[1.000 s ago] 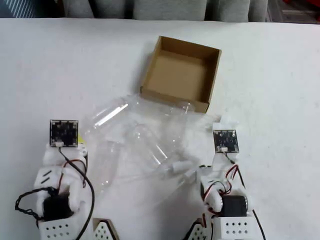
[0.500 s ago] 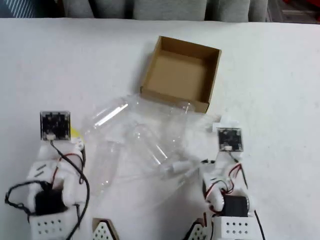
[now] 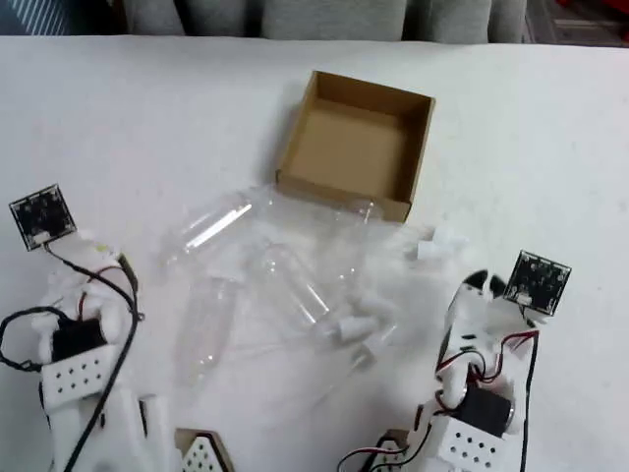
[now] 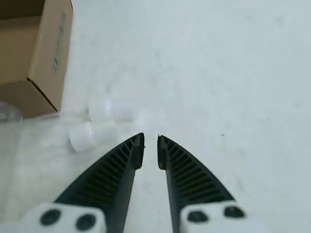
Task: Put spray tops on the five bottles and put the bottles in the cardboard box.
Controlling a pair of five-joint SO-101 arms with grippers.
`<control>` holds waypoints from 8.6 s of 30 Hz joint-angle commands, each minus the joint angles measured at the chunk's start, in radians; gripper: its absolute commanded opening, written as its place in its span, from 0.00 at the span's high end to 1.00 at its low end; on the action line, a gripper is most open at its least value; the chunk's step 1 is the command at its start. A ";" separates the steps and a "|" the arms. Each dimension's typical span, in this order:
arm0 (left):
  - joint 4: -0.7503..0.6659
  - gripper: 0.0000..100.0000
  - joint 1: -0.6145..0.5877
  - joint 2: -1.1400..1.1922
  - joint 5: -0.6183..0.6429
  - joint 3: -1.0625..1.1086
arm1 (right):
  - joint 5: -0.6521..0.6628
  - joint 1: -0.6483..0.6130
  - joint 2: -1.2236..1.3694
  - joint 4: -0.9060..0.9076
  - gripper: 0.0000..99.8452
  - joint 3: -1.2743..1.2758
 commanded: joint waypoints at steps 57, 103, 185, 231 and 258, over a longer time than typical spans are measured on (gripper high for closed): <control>-0.124 0.98 -0.031 0.619 -0.094 -0.311 | -0.137 -0.321 2.048 0.130 0.85 -1.734; -0.126 0.98 -0.031 0.619 -0.095 -0.311 | 0.413 -0.475 2.198 0.303 0.86 -1.938; -0.146 0.98 -0.031 0.619 -0.095 -0.304 | 1.315 -0.561 1.824 0.932 0.98 -1.488; 0.158 0.89 0.590 0.610 -0.609 -0.684 | 0.786 0.616 1.725 0.441 0.98 -1.366; 0.281 0.67 1.277 0.858 -1.083 -0.913 | 0.786 0.776 1.727 0.171 0.98 -1.292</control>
